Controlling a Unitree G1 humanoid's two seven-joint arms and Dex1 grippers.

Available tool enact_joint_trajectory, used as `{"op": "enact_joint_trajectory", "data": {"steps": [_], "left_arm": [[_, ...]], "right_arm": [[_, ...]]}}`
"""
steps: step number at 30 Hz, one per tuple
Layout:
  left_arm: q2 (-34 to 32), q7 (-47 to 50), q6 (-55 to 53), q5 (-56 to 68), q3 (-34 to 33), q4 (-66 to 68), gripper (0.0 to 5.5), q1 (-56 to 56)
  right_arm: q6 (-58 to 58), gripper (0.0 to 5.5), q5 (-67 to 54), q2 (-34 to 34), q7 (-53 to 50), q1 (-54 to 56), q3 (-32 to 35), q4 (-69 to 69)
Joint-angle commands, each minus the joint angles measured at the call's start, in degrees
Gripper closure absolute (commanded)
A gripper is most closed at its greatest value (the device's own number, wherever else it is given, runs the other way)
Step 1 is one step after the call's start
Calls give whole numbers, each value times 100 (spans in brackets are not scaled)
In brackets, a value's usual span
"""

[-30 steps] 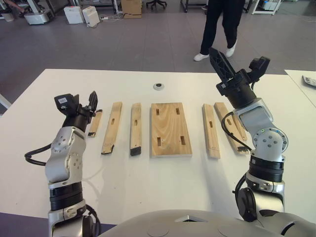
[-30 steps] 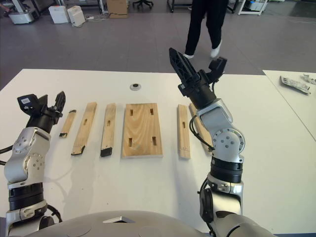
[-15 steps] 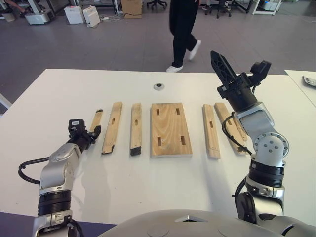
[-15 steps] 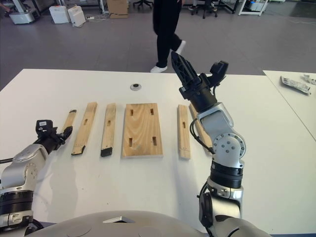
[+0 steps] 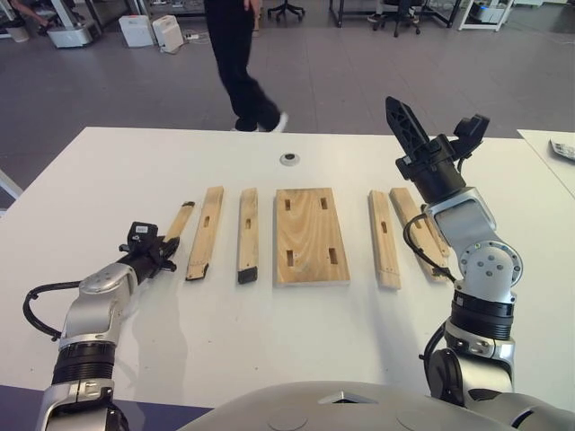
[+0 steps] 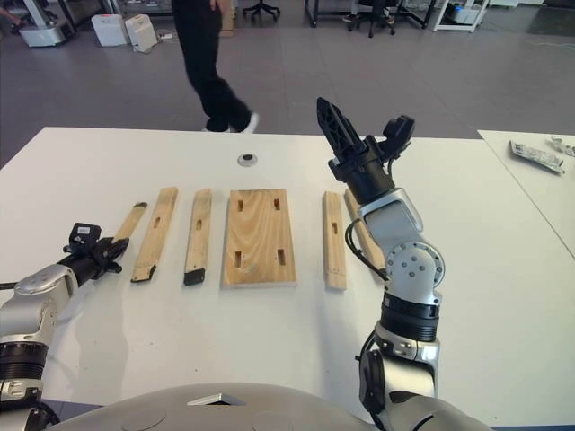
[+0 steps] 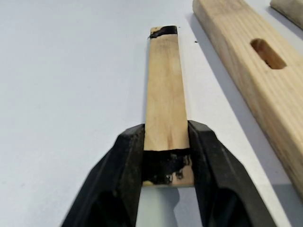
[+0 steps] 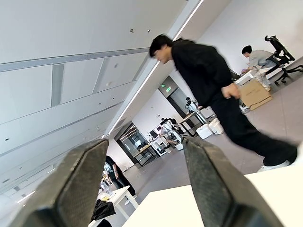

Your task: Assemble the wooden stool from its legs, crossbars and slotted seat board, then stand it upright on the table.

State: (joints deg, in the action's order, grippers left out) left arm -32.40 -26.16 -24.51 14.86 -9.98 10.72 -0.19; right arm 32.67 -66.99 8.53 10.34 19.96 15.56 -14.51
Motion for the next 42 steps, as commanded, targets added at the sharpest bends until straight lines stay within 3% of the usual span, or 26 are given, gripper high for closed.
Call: {"op": "enact_joint_trajectory", "data": {"steps": [1, 4, 7, 10, 14, 18, 25, 42], "left_arm": [[99, 55, 12, -216, 112, 240, 420, 214], [51, 372, 545, 40, -443, -427, 420, -462], [138, 425, 848, 145, -494, -1185, 420, -954], [384, 337, 849, 232, -128, -2033, 420, -1119], [701, 161, 749, 169, 717, -2940, 420, -1159], [929, 184, 655, 168, 1106, -3311, 420, -1306], [980, -3, 607, 160, 1478, -3522, 420, -1275], [822, -292, 634, 127, 1330, -3684, 420, -1082]], "right_arm": [[78, 261, -35, -35, -277, 111, 60, 131], [311, 261, -295, -118, -549, 250, -23, 169], [537, 261, -293, -216, -574, 412, -344, 174], [666, 229, -303, -358, -555, 612, -549, 239], [738, 150, -329, -602, -598, 894, -720, 340], [734, 70, -134, -788, -828, 1133, -768, 592], [802, 62, -354, -959, -995, 1262, -608, 733], [1181, 416, -523, -979, -1077, 1392, -574, 871]]}}
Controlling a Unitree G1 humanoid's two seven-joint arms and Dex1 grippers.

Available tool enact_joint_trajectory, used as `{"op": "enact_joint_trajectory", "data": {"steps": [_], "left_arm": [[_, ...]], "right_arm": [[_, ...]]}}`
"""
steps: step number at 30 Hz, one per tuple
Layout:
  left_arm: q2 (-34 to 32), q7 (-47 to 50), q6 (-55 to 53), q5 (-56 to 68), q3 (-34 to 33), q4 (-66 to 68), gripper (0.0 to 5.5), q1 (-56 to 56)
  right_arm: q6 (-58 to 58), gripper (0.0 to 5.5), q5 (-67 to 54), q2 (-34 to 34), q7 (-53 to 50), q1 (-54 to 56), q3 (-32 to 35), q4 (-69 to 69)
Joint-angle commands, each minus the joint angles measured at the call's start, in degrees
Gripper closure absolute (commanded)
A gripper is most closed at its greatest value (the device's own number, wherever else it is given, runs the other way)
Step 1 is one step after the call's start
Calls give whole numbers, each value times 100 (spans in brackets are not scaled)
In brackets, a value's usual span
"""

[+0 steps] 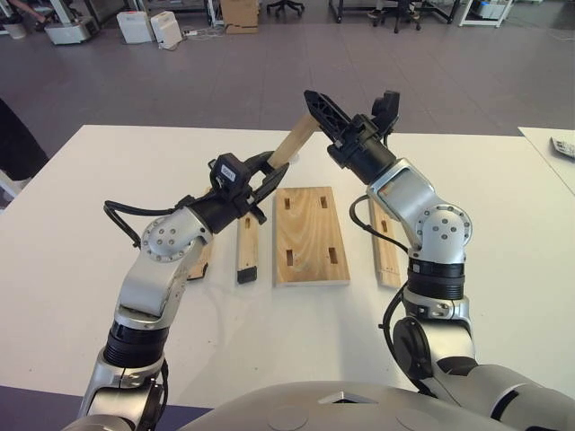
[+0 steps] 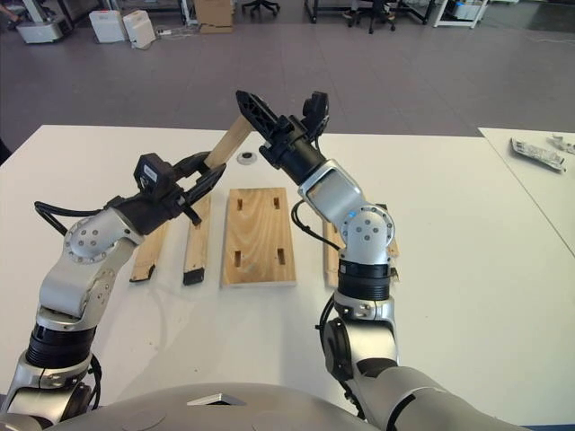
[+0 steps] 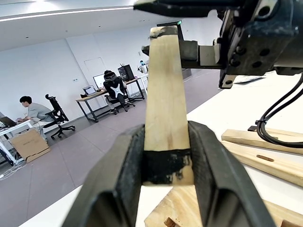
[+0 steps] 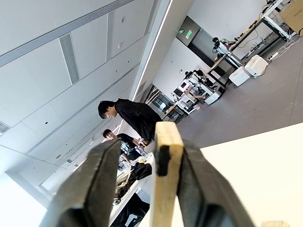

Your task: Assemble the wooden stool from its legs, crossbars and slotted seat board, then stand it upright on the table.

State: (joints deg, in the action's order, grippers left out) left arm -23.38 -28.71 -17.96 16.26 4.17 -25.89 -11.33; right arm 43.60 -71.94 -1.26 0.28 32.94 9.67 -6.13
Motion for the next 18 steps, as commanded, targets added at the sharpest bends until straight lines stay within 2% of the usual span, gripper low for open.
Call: {"op": "enact_joint_trajectory", "data": {"steps": [1, 5, 9, 10, 11, 14, 16, 18], "left_arm": [[-72, -33, -10, -21, -96, -23, 420, 23], [-18, 23, 7, -25, -144, -35, 420, 2], [98, -27, -132, 285, -191, -133, 420, 97], [164, -19, -256, 494, -264, -164, 384, 215], [249, 25, -347, 716, -419, -132, 375, 364], [209, 167, -488, 1082, -1085, -9, 324, 811], [-53, 37, -590, 1262, -1497, 40, 320, 948], [89, 326, -536, 1232, -1708, -2, 320, 1106]], "right_arm": [[105, 442, -18, 1, -78, 101, 8, 37], [200, 509, 54, 8, -124, 87, -73, 40], [167, 510, 142, 40, -178, 75, -57, 16], [96, 510, 250, 109, -198, 71, -14, 17], [-32, 510, 423, 219, -247, 60, 74, 32], [-487, 510, 1344, 740, -413, -90, 342, 96], [-861, 510, 2157, 1137, -546, -371, 465, 79], [-1273, 510, 3381, 1630, -580, -1002, 119, -307]]}}
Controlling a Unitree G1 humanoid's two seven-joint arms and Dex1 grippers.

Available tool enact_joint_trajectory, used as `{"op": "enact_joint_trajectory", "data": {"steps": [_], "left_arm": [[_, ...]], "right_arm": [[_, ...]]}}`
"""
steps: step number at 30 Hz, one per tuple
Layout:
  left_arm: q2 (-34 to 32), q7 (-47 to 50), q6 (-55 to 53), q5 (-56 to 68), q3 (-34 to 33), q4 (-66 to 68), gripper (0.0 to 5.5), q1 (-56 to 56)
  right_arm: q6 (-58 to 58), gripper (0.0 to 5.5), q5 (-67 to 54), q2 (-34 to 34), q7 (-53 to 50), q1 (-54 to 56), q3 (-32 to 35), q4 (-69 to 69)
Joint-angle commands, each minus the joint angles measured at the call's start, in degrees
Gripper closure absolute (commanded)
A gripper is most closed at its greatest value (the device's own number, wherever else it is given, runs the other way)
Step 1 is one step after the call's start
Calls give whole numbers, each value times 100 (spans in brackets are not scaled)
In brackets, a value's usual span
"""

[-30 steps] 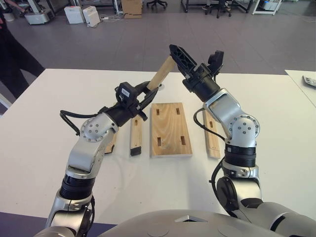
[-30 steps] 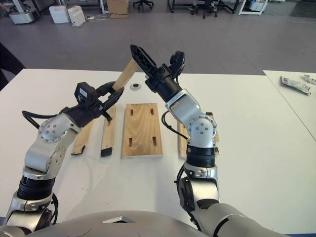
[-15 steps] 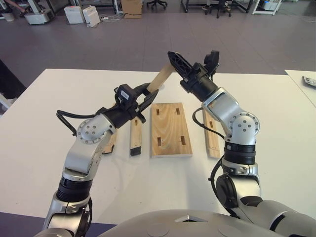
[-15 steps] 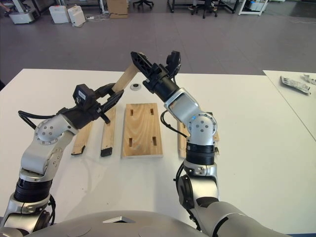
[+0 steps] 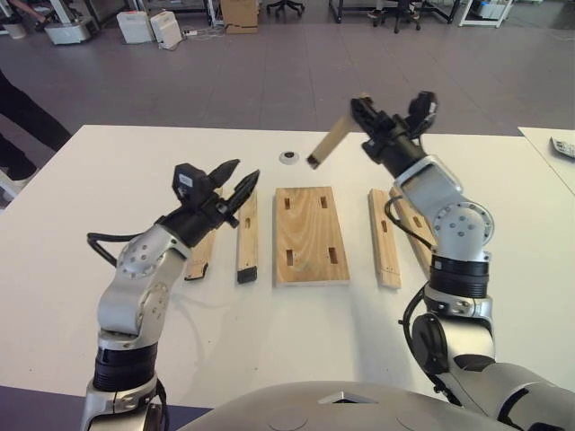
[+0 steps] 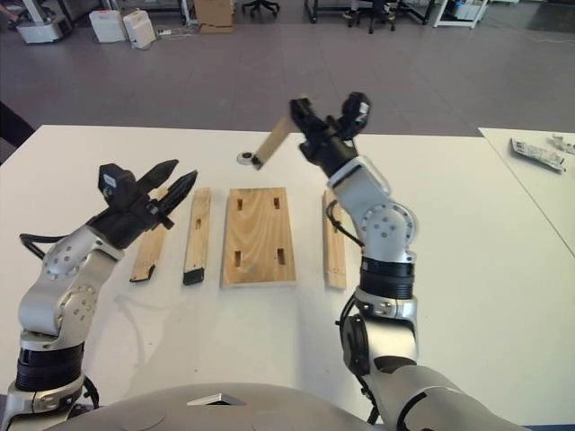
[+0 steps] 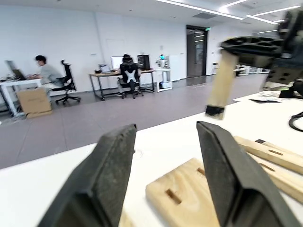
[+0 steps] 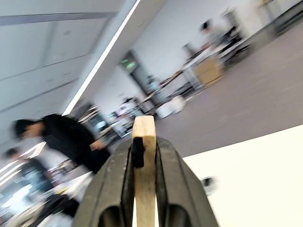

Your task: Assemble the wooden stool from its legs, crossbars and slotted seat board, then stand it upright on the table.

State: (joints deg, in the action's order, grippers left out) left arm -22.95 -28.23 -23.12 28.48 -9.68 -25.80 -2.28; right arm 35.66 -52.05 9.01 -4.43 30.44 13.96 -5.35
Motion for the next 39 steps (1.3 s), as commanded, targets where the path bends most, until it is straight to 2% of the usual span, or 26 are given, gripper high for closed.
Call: {"op": "enact_joint_trajectory", "data": {"steps": [1, 4, 8, 15, 29, 33, 37, 39], "left_arm": [[223, 496, 32, -64, -322, -103, 320, 327], [712, 1136, 173, -287, -237, -426, 320, 699], [1003, 1599, 239, -467, -194, -617, 320, 830], [1043, 1613, 289, -463, -85, -778, 320, 823], [942, 1479, 329, -471, -74, -619, 320, 657], [960, 1484, 359, -490, -64, -624, 320, 676], [1011, 1501, 442, -438, -105, -695, 320, 816], [1029, 1507, 470, -405, -123, -717, 320, 843]], "right_arm": [[-581, 510, 1781, 622, -195, -1126, -471, -681], [-607, 510, 2381, 221, -583, -1905, -844, -1348], [-340, 510, 2738, -108, -819, -2269, -1113, -1724], [-93, 510, 3150, -387, -1025, -2417, -983, -1782], [-588, 510, 3671, -538, -631, -2115, -813, -906], [-1015, 510, 3860, -374, -137, -2342, -963, -535], [-2230, 510, 3760, -247, 1066, -3194, -1094, -113], [-2484, 510, 3764, -180, 1426, -3478, -1148, 96]]}}
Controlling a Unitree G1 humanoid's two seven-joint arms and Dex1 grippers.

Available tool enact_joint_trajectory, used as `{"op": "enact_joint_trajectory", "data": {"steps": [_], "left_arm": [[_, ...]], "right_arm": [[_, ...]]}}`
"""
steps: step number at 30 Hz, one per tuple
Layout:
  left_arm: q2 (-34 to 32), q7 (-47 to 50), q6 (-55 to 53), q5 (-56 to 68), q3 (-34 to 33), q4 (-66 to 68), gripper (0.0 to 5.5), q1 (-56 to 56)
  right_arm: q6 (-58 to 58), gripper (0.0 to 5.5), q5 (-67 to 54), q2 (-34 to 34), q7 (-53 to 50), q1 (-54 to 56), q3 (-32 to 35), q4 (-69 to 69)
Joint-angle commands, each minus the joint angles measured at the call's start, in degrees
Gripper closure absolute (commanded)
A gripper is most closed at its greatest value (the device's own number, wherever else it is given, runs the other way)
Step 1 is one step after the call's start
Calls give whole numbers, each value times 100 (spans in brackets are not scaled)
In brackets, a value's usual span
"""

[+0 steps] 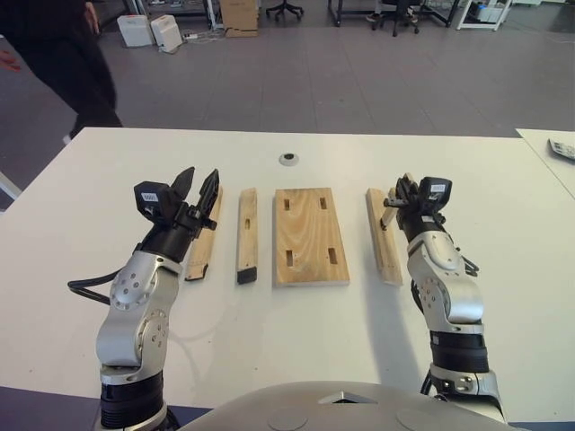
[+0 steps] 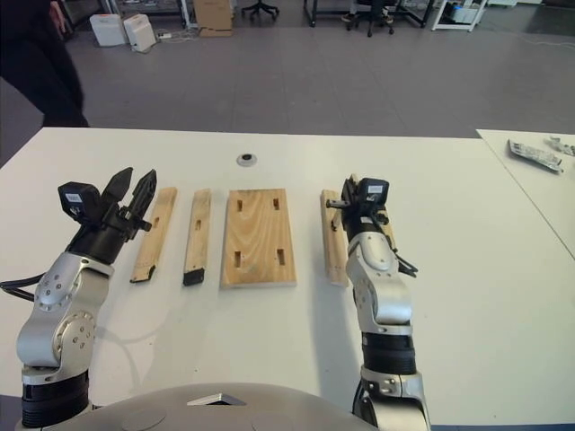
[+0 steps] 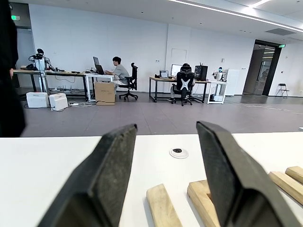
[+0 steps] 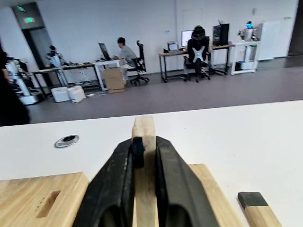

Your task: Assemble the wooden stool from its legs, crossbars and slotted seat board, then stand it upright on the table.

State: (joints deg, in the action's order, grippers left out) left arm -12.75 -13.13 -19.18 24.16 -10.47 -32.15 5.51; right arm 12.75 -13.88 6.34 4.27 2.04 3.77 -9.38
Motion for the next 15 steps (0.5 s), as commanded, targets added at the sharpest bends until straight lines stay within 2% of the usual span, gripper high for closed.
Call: {"op": "enact_joint_trajectory", "data": {"steps": [1, 15], "left_arm": [[8, 2, 84, 35, -52, -92, 320, 72], [137, 63, 285, -13, -23, -89, 320, 161]], "right_arm": [[-247, 510, -16, 116, 666, -712, -168, 569], [304, 510, 379, 293, 584, -838, -404, 555]]}}
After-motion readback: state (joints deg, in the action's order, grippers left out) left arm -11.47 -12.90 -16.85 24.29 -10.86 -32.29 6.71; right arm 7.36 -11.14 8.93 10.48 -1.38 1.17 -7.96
